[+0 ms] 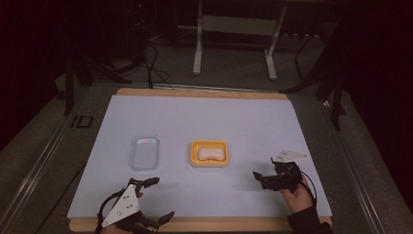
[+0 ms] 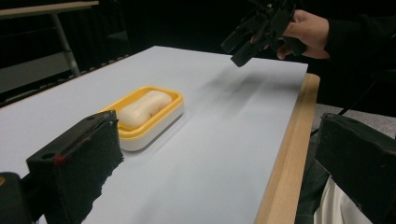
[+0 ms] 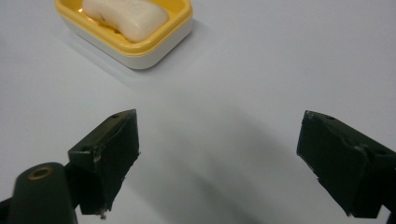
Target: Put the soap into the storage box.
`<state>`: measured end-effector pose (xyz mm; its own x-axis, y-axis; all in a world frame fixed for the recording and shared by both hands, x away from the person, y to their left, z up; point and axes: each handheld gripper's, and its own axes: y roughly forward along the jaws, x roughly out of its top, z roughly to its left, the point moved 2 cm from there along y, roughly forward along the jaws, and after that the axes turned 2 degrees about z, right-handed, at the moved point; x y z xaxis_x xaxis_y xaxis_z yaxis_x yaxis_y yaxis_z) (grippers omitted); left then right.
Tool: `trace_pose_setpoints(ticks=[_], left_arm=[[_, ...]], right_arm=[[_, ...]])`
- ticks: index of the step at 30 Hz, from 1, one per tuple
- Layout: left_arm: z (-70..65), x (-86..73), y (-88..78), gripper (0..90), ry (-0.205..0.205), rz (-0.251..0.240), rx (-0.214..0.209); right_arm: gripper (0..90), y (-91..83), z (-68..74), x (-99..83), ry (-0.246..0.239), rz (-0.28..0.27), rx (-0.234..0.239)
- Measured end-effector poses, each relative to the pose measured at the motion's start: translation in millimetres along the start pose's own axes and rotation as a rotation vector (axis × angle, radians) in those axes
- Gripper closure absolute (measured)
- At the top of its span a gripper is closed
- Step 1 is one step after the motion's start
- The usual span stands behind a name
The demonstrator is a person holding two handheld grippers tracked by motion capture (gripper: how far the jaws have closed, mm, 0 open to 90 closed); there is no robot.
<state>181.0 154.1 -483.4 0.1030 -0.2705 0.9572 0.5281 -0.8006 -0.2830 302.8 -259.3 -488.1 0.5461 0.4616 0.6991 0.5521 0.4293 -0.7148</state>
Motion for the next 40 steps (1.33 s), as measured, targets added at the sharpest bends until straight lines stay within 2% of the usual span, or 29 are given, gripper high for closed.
trace_pose_setpoints(ticks=[4,13,33,40], left_arm=[[0.3,0.1,-0.7,1.1,-0.005,-0.003,-0.002],[-0.2,0.0,-1.0,1.1,-0.004,-0.002,-0.005],[1.3,0.0,-1.4,1.1,-0.015,-0.008,-0.002],[1.7,-0.3,-1.0,1.1,-0.016,-0.005,0.0]], right_arm=[[12.8,2.2,0.8,-0.4,-0.001,0.006,0.011],[12.8,-0.2,1.5,0.5,0.007,-0.027,0.012],[12.8,9.2,1.5,-0.8,-0.001,0.001,0.034],[12.8,8.0,2.4,0.1,-0.006,-0.008,0.027]])
